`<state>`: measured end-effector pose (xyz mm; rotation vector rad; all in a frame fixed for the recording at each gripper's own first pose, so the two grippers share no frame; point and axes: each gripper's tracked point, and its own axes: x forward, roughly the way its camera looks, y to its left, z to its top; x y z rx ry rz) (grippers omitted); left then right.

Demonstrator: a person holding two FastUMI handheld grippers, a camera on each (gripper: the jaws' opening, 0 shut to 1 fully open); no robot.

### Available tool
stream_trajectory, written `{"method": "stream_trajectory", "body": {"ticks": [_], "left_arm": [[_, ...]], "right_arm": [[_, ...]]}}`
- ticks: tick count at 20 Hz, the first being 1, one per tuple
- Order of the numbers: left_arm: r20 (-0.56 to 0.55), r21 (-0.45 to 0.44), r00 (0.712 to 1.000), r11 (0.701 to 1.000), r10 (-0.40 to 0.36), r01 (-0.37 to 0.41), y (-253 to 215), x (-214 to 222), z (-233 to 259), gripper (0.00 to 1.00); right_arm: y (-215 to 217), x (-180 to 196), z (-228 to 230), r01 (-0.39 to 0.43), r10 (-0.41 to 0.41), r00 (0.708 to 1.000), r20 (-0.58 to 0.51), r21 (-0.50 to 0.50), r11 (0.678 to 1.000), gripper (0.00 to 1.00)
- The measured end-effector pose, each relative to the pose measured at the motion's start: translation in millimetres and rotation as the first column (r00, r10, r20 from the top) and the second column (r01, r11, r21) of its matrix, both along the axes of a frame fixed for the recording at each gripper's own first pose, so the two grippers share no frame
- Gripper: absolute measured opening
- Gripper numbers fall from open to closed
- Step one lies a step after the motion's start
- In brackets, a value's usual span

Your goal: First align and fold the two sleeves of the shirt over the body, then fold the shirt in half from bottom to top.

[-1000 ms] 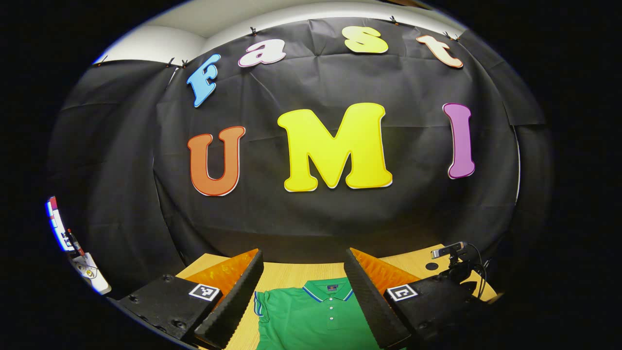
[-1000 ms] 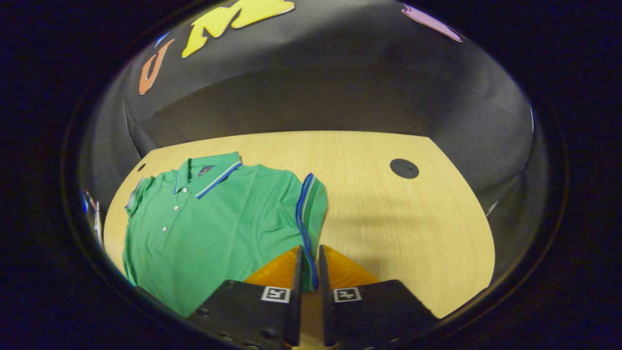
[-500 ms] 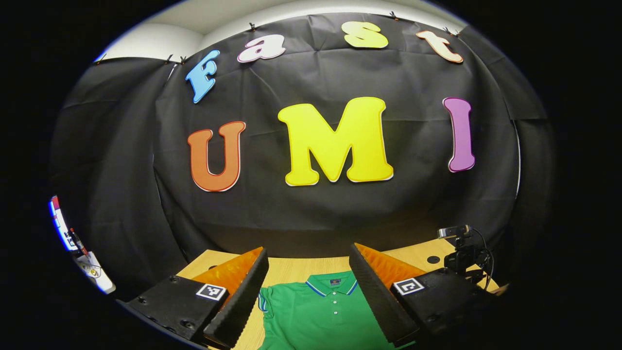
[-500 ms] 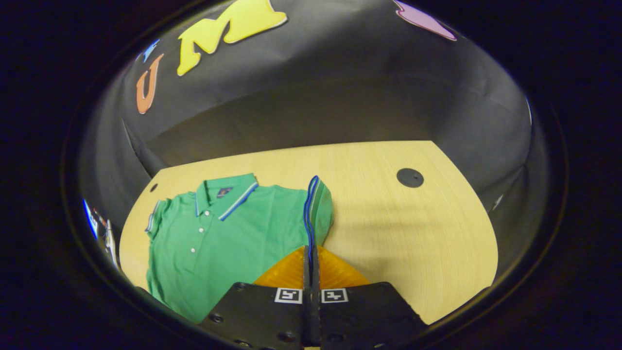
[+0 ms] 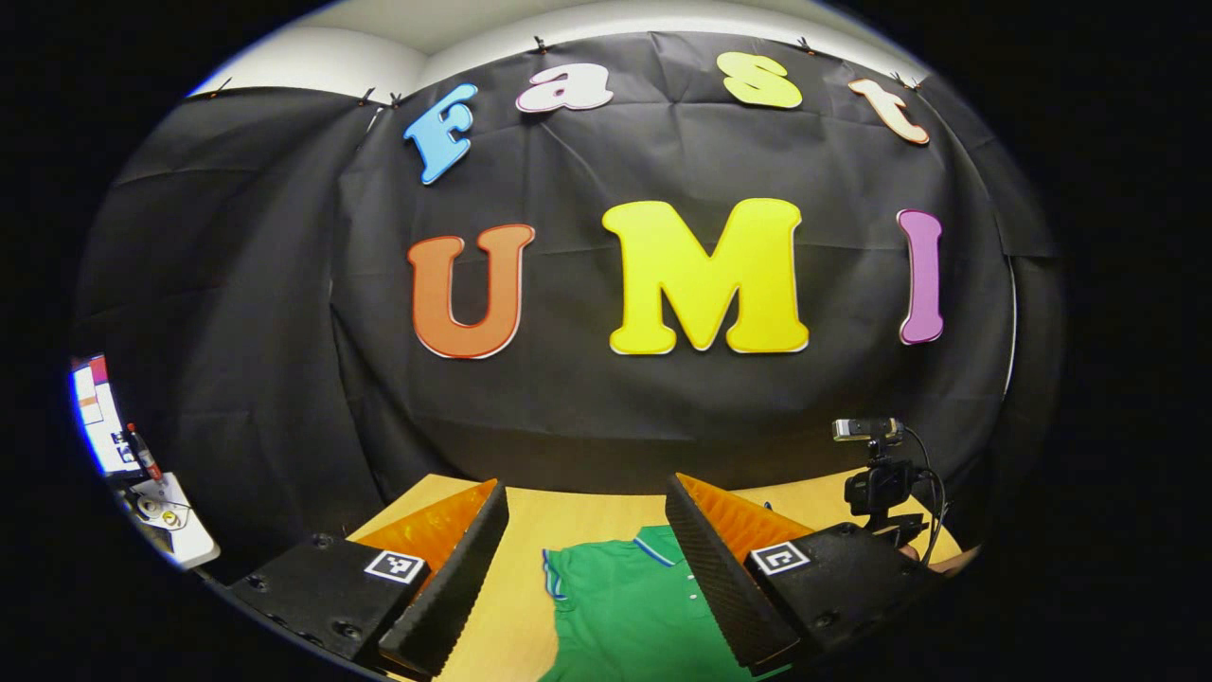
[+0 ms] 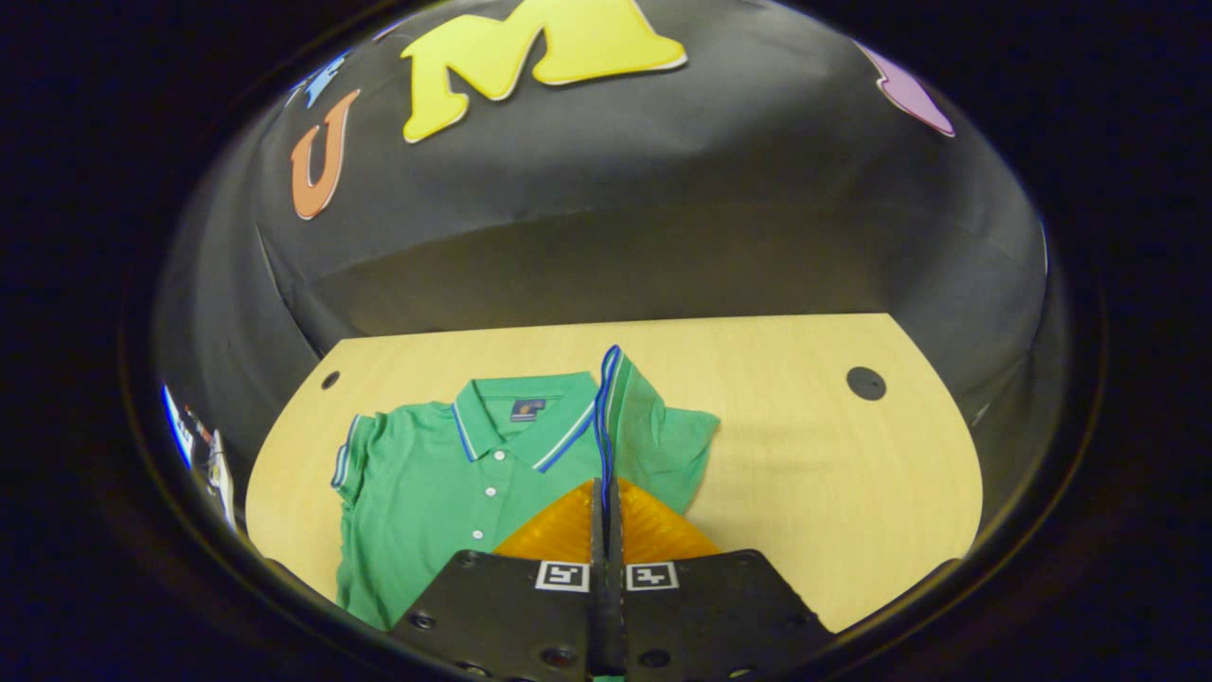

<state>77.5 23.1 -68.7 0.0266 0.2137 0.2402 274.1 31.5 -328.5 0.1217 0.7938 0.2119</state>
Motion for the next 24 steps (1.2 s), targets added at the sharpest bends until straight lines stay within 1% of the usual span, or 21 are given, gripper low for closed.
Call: {"method": "stream_trajectory", "body": {"ticks": [2,6,7,8,9,13,14,15,18,20,22,24], "left_arm": [[-0.012,0.004,1.0,1.0,0.024,-0.024,18.9,-9.2,-3.7,1.0],[-0.031,-0.004,0.998,0.998,0.06,-0.061,47.4,-24.4,-9.2,1.0],[-0.032,-0.009,0.998,0.998,0.062,-0.062,51.5,-26.2,-8.9,1.0],[-0.033,-0.011,0.998,0.998,0.06,-0.06,54.0,-27.7,-9.5,1.0],[-0.031,-0.01,0.998,0.998,0.057,-0.057,57.3,-28.8,-9.4,1.0],[-0.027,-0.032,0.999,0.999,0.02,-0.021,66.3,-21.0,-17.8,1.0],[-0.032,-0.044,0.999,0.999,0.007,-0.009,66.8,-15.7,-24.0,1.0],[-0.039,-0.057,0.999,0.998,-0.008,0.005,68.6,-11.6,-30.7,1.0],[-0.048,-0.09,0.997,0.994,-0.063,0.059,70.4,8.6,-57.3,1.0],[-0.075,-0.1,0.992,0.991,-0.098,0.09,69.9,22.5,-84.8,1.0],[-0.106,-0.12,0.986,0.986,-0.126,0.113,68.2,37.4,-114.2,1.0],[-0.137,-0.171,0.979,0.977,-0.151,0.126,66.0,49.8,-146.8,1.0]], "right_arm": [[15.8,-1.4,-9.7,-0.01,0.01,1.0,-0.016,-0.022,1.0,0.0],[34.8,-3.7,-23.2,0.0,-0.002,0.999,-0.033,-0.062,0.998,0.0],[38.1,-3.7,-24.6,-0.001,-0.002,0.999,-0.032,-0.066,0.998,0.03],[43.9,-7.2,-20.3,-0.005,0.003,0.999,-0.033,-0.058,0.998,0.14],[46.6,-10.3,-16.3,-0.004,0.003,1.0,-0.027,-0.059,0.998,0.31],[49.8,-25.7,25.5,0.0,0.003,0.999,0.05,-0.059,0.998,0.79],[48.6,-33.2,42.0,0.009,-0.005,0.997,0.072,-0.057,0.998,0.83],[44.0,-41.3,57.3,0.022,-0.015,0.994,0.105,-0.068,0.997,1.0],[32.6,-70.9,116.8,0.049,-0.026,0.974,0.223,-0.098,0.994,0.98],[26.1,-94.4,150.2,0.061,-0.024,0.957,0.288,-0.118,0.991,0.98],[20.6,-117.6,176.1,0.072,-0.021,0.941,0.338,-0.139,0.988,0.98],[15.6,-139.6,193.0,0.084,-0.02,0.93,0.368,-0.158,0.984,0.97]]}}
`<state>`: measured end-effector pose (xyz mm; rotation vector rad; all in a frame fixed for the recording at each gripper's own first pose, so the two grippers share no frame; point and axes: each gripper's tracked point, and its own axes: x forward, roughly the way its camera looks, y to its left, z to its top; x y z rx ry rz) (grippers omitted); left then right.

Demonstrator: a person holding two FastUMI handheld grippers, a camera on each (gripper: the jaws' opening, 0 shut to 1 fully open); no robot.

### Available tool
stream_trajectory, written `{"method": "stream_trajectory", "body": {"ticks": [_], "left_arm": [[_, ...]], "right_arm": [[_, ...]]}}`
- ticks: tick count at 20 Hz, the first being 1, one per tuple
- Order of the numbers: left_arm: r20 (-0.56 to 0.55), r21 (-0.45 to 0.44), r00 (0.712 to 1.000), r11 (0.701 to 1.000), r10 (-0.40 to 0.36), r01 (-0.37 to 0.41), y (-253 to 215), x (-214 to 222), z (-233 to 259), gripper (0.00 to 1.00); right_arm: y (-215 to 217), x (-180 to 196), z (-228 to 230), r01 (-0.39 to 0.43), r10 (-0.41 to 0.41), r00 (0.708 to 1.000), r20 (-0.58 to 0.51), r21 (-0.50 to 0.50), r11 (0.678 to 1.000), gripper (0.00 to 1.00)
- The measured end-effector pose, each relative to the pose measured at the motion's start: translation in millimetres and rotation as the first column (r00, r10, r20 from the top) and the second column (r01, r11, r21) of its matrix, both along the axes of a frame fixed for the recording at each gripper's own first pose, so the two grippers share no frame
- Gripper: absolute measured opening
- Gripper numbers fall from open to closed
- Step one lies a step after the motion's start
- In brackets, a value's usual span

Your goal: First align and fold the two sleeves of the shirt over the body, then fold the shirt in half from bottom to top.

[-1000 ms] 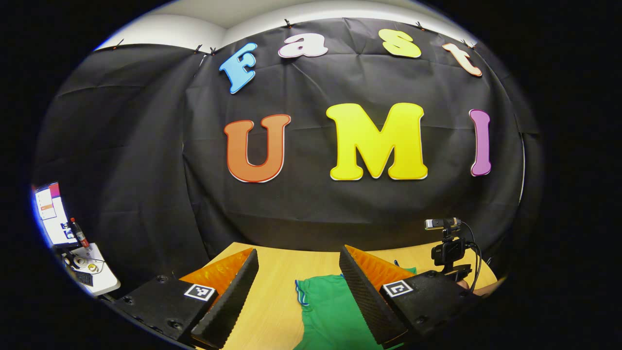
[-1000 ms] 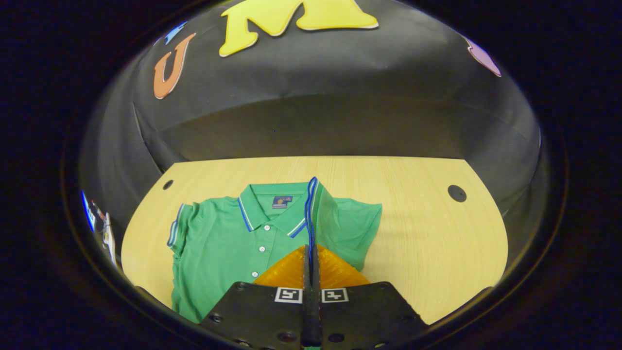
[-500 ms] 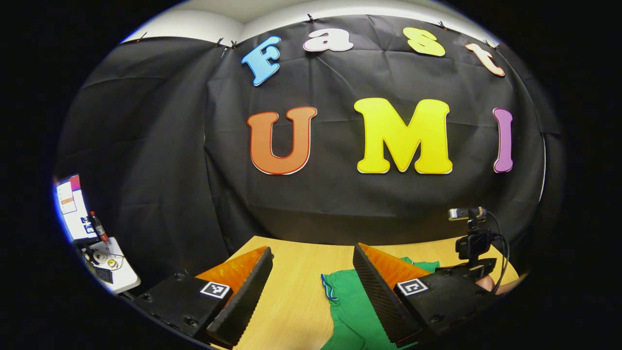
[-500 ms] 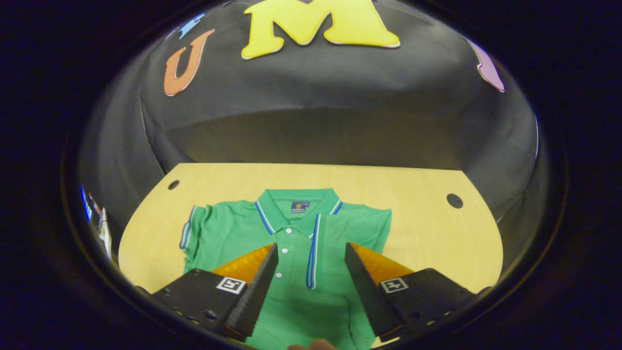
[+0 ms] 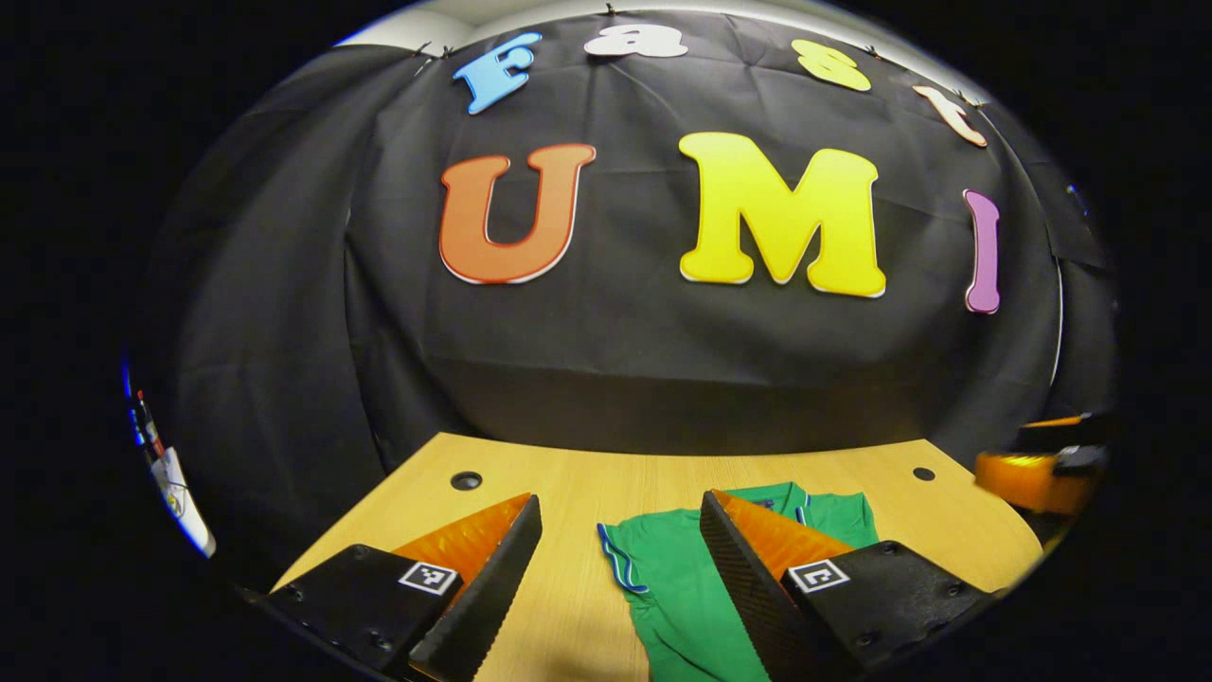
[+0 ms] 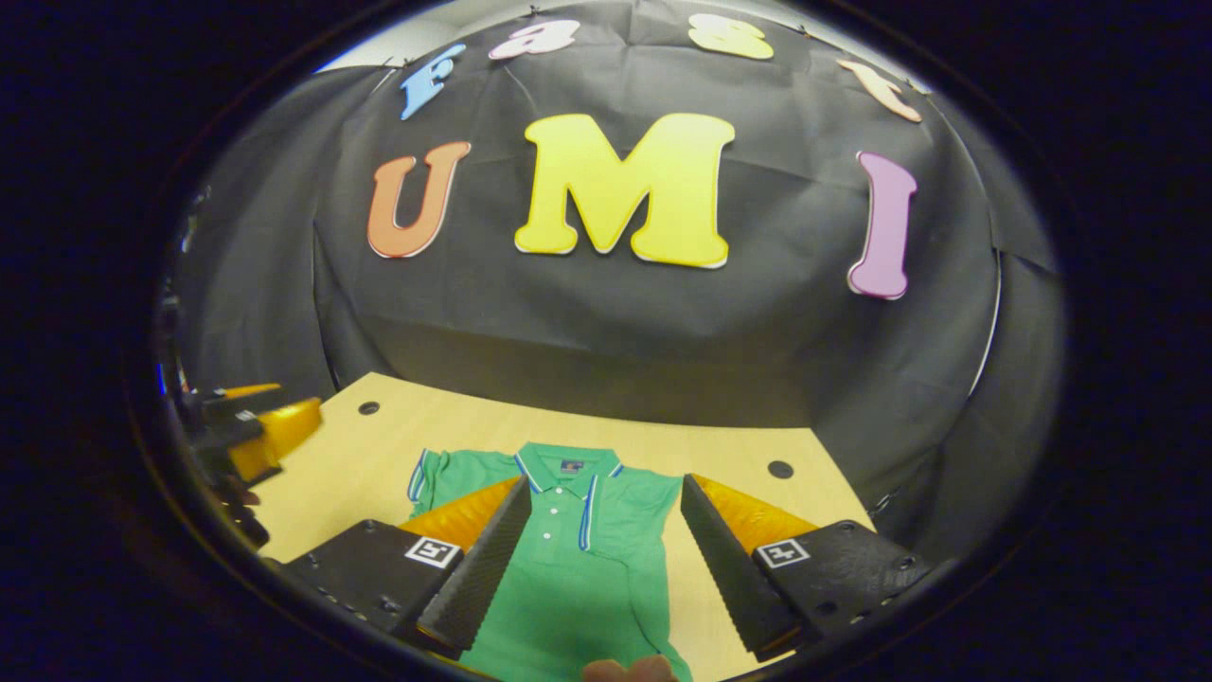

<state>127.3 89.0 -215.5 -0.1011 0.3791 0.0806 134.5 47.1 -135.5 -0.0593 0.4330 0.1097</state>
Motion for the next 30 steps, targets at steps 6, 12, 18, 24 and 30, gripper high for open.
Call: {"method": "stream_trajectory", "body": {"ticks": [6,12,18,24,30], "left_arm": [[-0.145,-0.066,0.989,0.998,-0.014,0.004,8.6,34.8,-103.5,1.0],[-0.241,-0.067,0.969,0.997,-0.055,0.04,8.2,56.1,-169.5,1.0],[-0.263,-0.088,0.958,0.992,-0.115,0.095,-5.6,70.5,-193.9,0.94],[-0.299,-0.108,0.944,0.988,-0.137,0.109,-8.3,75.4,-206.0,0.54],[-0.303,-0.138,0.943,0.986,-0.136,0.098,-6.9,80.5,-199.7,0.06]], "right_arm": [[-14.6,-45.5,-2.0,-0.006,0.006,1.0,0.003,-0.095,0.995,0.95],[-19.5,-62.3,-25.7,0.037,-0.043,0.998,-0.045,-0.129,0.991,0.97],[-24.0,-59.6,-38.9,0.065,-0.074,0.994,-0.074,-0.123,0.99,0.95],[-24.0,-57.4,-48.4,0.066,-0.077,0.993,-0.085,-0.127,0.99,0.95],[-36.9,-56.3,-54.9,0.102,-0.112,0.988,-0.105,-0.091,0.991,0.96]]}}
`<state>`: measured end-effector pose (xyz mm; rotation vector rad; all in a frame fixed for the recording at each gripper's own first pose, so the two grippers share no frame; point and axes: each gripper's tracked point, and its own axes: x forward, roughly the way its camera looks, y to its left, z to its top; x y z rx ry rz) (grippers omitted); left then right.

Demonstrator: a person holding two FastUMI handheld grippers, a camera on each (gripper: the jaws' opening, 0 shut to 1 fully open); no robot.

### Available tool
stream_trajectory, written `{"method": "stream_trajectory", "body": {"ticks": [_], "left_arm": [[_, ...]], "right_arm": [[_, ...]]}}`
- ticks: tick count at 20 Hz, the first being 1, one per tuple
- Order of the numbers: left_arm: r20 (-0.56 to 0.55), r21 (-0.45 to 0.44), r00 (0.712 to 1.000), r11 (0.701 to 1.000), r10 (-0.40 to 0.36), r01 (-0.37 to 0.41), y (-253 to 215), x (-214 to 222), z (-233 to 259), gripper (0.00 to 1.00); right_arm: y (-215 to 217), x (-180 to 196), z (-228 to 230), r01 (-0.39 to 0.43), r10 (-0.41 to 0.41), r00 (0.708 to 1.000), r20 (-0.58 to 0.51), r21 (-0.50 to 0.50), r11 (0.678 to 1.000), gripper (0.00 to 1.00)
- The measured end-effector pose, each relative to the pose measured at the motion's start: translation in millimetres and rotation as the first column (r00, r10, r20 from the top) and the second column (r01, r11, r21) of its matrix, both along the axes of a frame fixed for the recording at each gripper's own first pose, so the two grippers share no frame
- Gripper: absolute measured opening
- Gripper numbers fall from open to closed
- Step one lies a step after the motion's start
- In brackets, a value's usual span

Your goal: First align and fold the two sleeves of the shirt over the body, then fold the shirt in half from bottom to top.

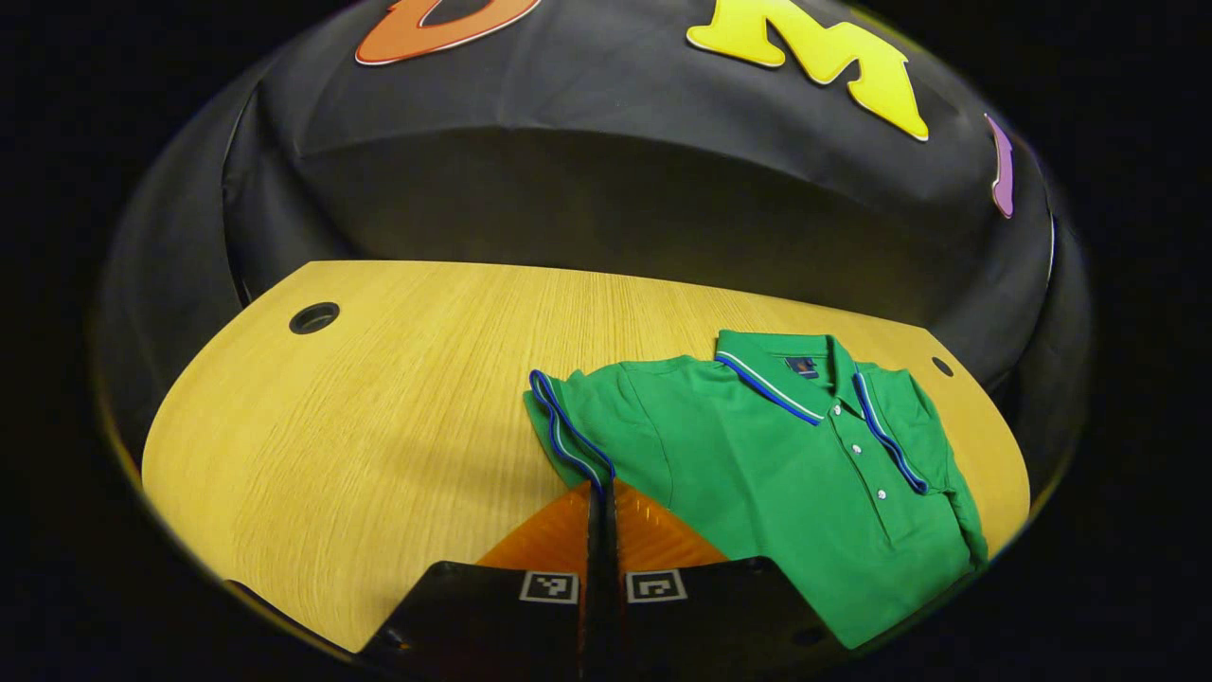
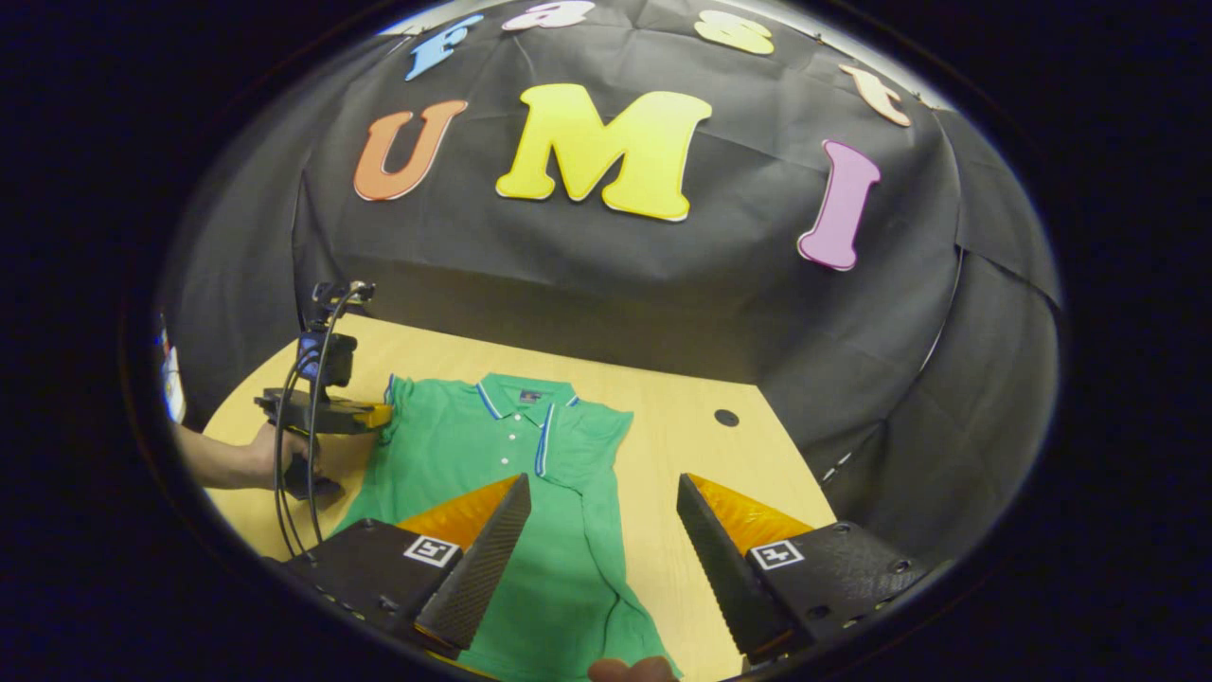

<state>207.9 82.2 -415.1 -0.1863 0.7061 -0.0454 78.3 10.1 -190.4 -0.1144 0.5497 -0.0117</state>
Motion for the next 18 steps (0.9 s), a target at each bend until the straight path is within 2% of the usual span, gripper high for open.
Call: {"method": "stream_trajectory", "body": {"ticks": [4,9,14,18], "left_arm": [[0.039,-0.033,0.999,0.999,0.021,-0.02,4.2,5.8,33.2,0.06],[0.098,-0.017,0.995,1.0,-0.021,0.023,-16.8,16.2,78.7,0.05],[0.106,0.023,0.986,0.992,-0.127,0.125,-80.1,29.3,94.0,0.06],[0.082,0.018,0.981,0.985,-0.175,0.174,-134.7,38.6,78.8,0.06]], "right_arm": [[-4.2,-1.7,-4.3,0.013,-0.013,1.0,-0.005,0.025,1.0,0.95],[-7.7,-9.9,-8.2,0.023,-0.022,1.0,-0.01,0.066,0.998,0.95],[-36.6,-22.4,0.1,0.064,-0.065,0.998,0.013,0.073,0.995,0.95],[-77.0,-39.9,2.1,0.13,-0.131,0.991,0.015,0.067,0.989,0.95]]}}
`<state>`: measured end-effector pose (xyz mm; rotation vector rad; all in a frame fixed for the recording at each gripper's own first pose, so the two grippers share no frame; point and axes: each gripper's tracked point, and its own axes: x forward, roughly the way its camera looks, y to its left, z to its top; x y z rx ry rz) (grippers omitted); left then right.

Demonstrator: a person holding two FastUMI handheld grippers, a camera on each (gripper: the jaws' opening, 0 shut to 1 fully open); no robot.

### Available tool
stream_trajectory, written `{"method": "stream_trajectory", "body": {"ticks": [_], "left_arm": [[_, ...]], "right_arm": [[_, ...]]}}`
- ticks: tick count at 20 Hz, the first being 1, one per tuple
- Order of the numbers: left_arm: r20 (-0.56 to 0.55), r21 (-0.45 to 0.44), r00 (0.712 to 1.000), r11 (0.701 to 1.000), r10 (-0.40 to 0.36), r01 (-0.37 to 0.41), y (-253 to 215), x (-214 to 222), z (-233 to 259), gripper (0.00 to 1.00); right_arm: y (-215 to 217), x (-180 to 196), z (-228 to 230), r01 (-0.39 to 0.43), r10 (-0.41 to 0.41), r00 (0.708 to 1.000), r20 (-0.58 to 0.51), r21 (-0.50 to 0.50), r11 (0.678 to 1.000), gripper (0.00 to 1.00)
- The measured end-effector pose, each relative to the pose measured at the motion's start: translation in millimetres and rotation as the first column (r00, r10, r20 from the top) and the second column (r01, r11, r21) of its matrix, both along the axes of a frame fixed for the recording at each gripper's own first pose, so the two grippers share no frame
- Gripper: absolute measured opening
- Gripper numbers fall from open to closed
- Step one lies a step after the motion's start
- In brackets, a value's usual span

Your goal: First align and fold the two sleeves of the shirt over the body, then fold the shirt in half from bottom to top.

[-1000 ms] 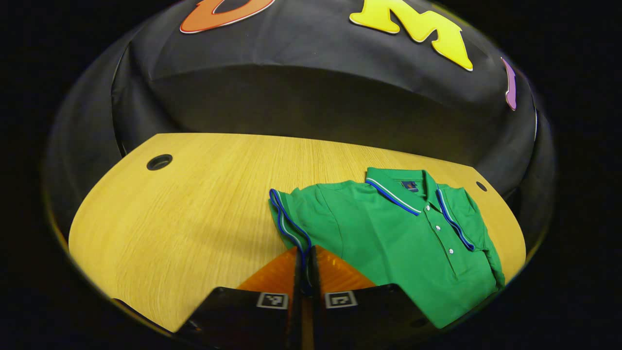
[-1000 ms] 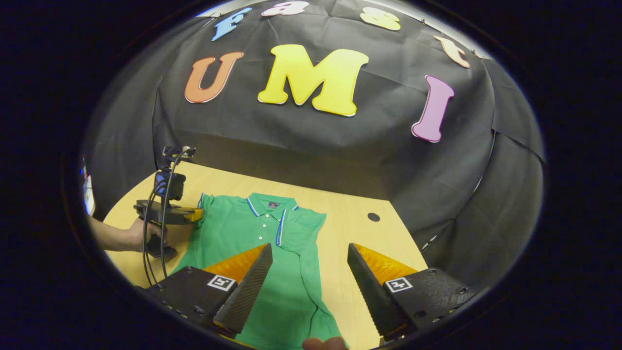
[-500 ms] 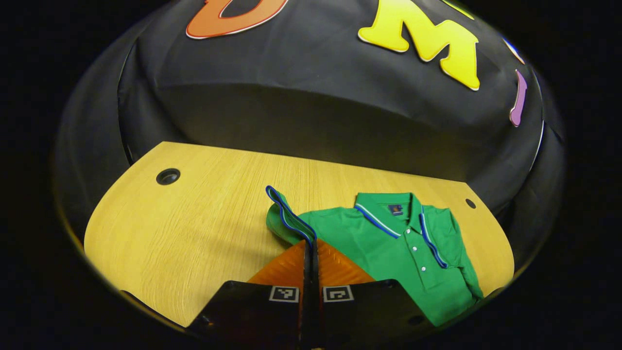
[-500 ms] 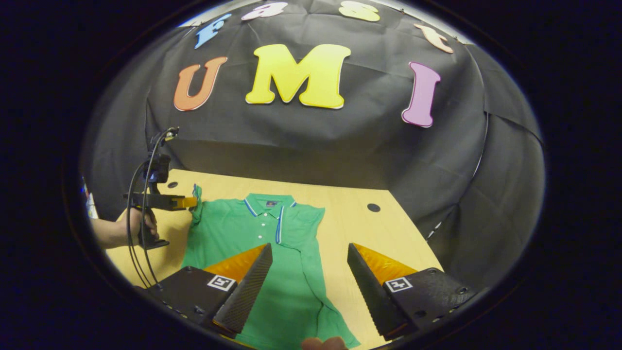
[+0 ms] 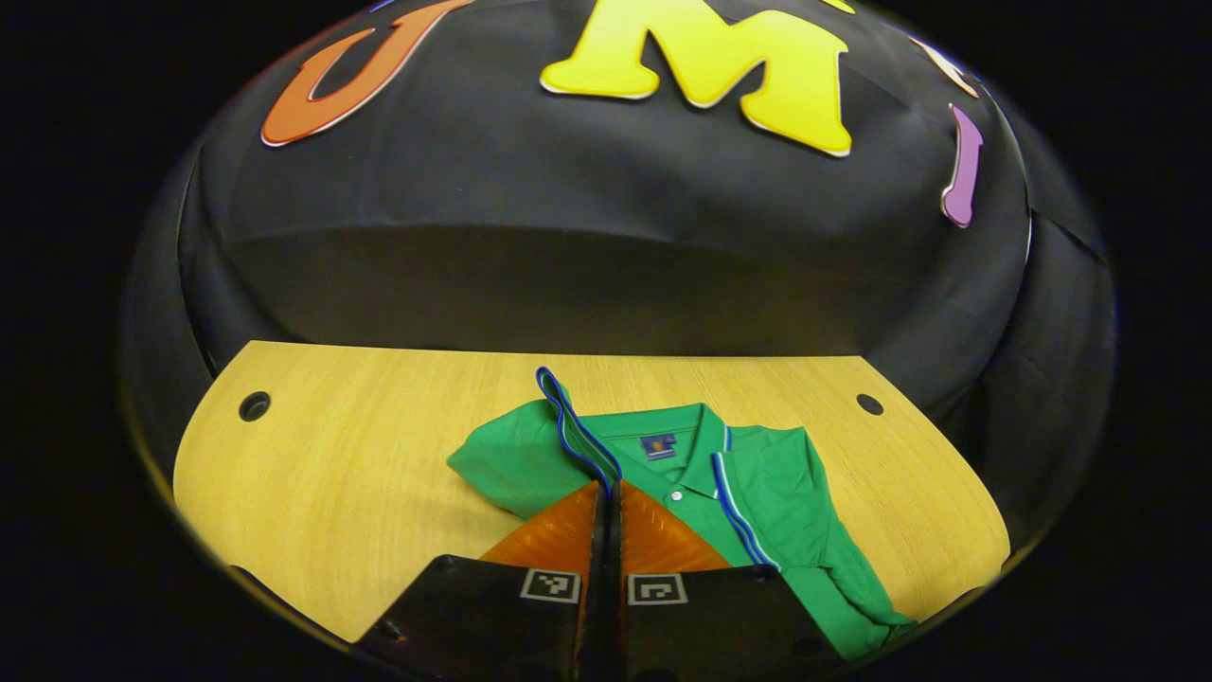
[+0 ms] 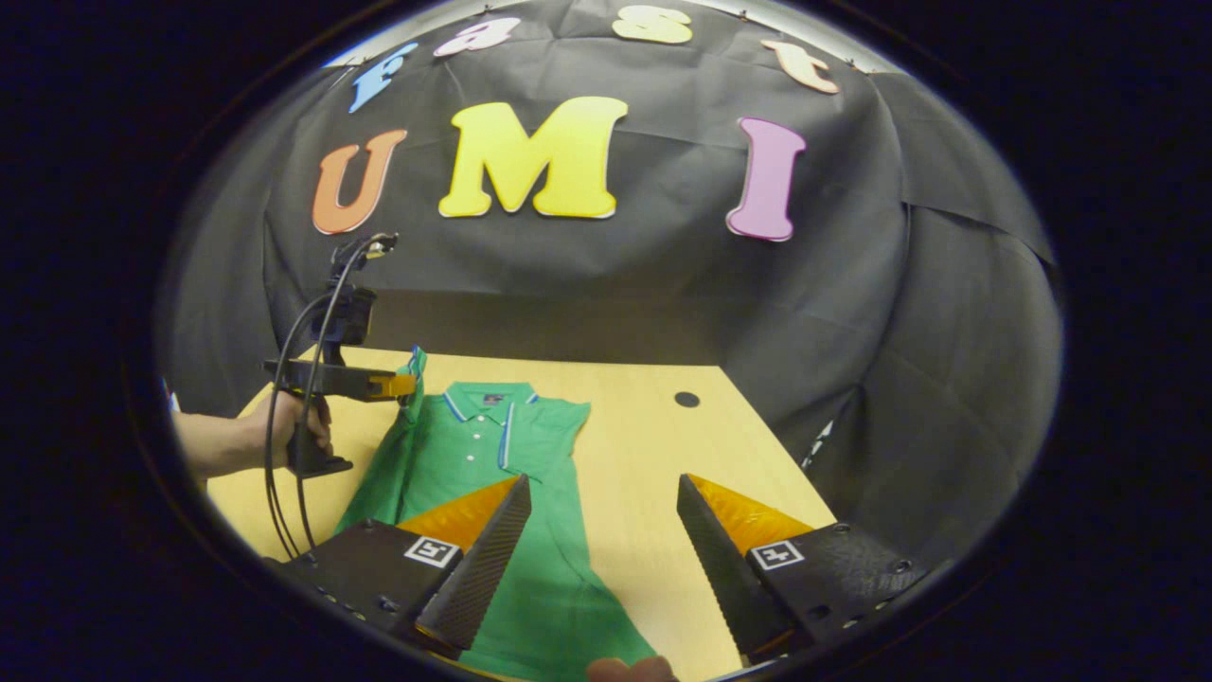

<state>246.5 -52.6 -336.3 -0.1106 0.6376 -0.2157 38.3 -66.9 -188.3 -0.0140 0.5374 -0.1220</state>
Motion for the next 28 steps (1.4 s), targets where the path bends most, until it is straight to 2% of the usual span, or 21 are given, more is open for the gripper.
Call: {"method": "stream_trajectory", "body": {"ticks": [2,4,6,9,15,19,24,28], "left_arm": [[-0.01,-0.015,1.0,1.0,0.008,-0.008,-19.0,2.7,-8.0,0.06],[-0.015,-0.043,1.0,0.999,0.015,-0.016,-33.4,0.9,-8.1,0.12],[-0.007,-0.052,1.0,0.998,0.027,-0.028,-36.5,-5.1,0.0,0.34],[0.039,-0.021,0.996,0.997,0.081,-0.081,-23.0,-11.7,16.6,1.0],[0.134,0.001,0.978,0.987,0.158,-0.16,8.4,-52.5,76.4,1.0],[0.208,0.026,0.966,0.987,0.15,-0.159,21.4,-103.6,123.0,1.0],[0.25,0.028,0.956,0.986,0.15,-0.162,38.4,-174.4,151.7,1.0],[0.221,0.032,0.963,0.986,0.154,-0.165,42.6,-226.1,152.9,1.0]], "right_arm": [[-15.8,-2.8,4.1,0.029,-0.029,1.0,0.01,0.012,1.0,0.95],[-25.6,-5.0,2.5,0.035,-0.035,0.999,0.007,0.012,0.999,0.97],[-29.1,-2.8,1.6,0.028,-0.028,1.0,0.007,0.022,0.999,0.95],[-21.9,3.4,0.7,-0.011,0.01,1.0,0.012,0.036,0.999,0.95],[10.5,13.9,17.3,-0.141,0.137,0.988,0.066,0.063,0.988,0.97],[28.5,6.9,25.2,-0.208,0.203,0.976,0.081,0.058,0.976,0.95],[37.9,-27.0,23.6,-0.217,0.213,0.974,0.076,0.043,0.975,0.95],[46.0,-54.6,19.6,-0.224,0.22,0.973,0.07,0.055,0.973,0.97]]}}
